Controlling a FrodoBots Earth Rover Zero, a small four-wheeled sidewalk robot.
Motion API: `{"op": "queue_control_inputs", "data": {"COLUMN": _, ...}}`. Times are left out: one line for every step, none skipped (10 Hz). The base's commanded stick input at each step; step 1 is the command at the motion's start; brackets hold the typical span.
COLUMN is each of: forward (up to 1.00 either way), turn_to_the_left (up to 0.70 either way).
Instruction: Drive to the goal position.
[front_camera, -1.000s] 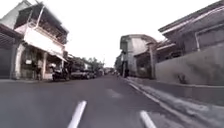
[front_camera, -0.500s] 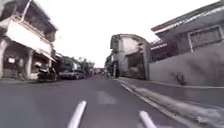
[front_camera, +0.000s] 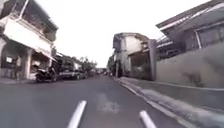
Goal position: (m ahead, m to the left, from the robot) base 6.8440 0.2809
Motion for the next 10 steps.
{"op": "queue_control_inputs", "data": {"forward": 1.00, "turn_to_the_left": 0.00}}
{"op": "queue_control_inputs", "data": {"forward": 1.00, "turn_to_the_left": 0.00}}
{"op": "queue_control_inputs", "data": {"forward": 1.00, "turn_to_the_left": 0.00}}
{"op": "queue_control_inputs", "data": {"forward": 1.00, "turn_to_the_left": 0.00}}
{"op": "queue_control_inputs", "data": {"forward": 1.00, "turn_to_the_left": -0.14}}
{"op": "queue_control_inputs", "data": {"forward": 1.00, "turn_to_the_left": -0.39}}
{"op": "queue_control_inputs", "data": {"forward": 1.00, "turn_to_the_left": -0.40}}
{"op": "queue_control_inputs", "data": {"forward": 1.00, "turn_to_the_left": -0.40}}
{"op": "queue_control_inputs", "data": {"forward": 1.00, "turn_to_the_left": -0.40}}
{"op": "queue_control_inputs", "data": {"forward": 1.00, "turn_to_the_left": -0.40}}
